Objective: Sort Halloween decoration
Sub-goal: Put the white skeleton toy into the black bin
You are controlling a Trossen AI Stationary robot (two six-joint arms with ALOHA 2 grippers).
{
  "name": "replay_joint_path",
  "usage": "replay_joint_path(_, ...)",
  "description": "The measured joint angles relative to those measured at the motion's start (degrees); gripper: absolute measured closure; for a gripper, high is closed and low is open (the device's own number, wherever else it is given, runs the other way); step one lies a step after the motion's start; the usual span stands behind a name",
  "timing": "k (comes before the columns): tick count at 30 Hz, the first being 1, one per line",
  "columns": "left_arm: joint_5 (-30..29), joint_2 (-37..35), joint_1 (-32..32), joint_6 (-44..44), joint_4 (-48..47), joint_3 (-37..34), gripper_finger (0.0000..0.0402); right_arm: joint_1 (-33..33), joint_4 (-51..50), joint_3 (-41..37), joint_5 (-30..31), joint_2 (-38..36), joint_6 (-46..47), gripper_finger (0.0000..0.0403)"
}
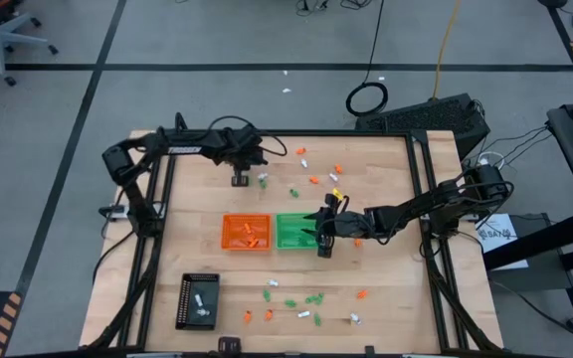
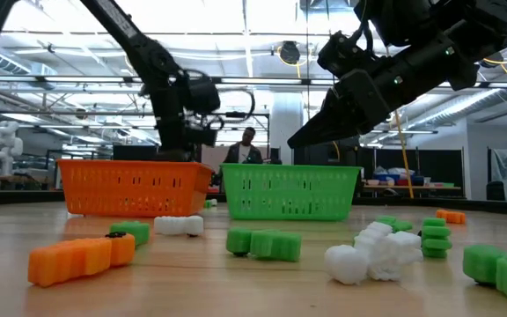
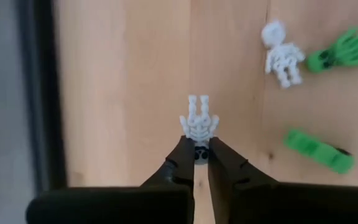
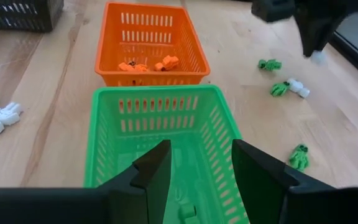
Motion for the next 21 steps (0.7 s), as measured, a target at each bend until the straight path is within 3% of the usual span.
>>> replay_joint_path(4,-1.7,-4.8,-2.8,-3.3,-3.8,0.0,0.0386,0.0,-0.2,0.0,0.0,0.0,0.7,0.0250)
replay_joint_path(10,-1.8,-14.6,-10.8,-15.1,-17.8,0.1,0.0386,0.2,0.2,0.0,0.0,0.0,2.9,0.0250)
replay_joint_path(17,-3.9,-25.4,-27.9,-30.6,-25.4,0.1,0.0386,1.9,0.4,0.0,0.0,0.0,3.3,0.0250)
replay_joint_path(21,-9.7,-29.1,-40.1,-39.6,-25.5,0.1,0.0386,3.4,0.7,0.0,0.0,0.0,4.2,0.0250)
